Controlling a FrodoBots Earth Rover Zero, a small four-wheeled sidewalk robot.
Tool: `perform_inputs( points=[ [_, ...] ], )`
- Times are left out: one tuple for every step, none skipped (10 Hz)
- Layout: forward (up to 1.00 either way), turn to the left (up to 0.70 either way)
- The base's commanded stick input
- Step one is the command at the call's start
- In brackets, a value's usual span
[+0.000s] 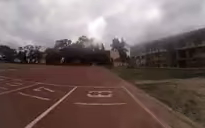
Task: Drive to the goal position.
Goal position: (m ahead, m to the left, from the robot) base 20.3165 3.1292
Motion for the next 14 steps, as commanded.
perform_inputs(
  points=[
    [0.70,0.00],
    [0.70,0.00],
    [0.70,0.00],
    [0.70,0.00],
    [0.70,0.00],
    [0.70,0.00],
    [0.70,-0.10],
    [0.70,-0.23],
    [0.70,-0.25],
    [0.70,-0.25],
    [0.70,-0.14],
    [0.70,-0.01],
    [0.70,0.00],
    [0.70,0.00]
  ],
)
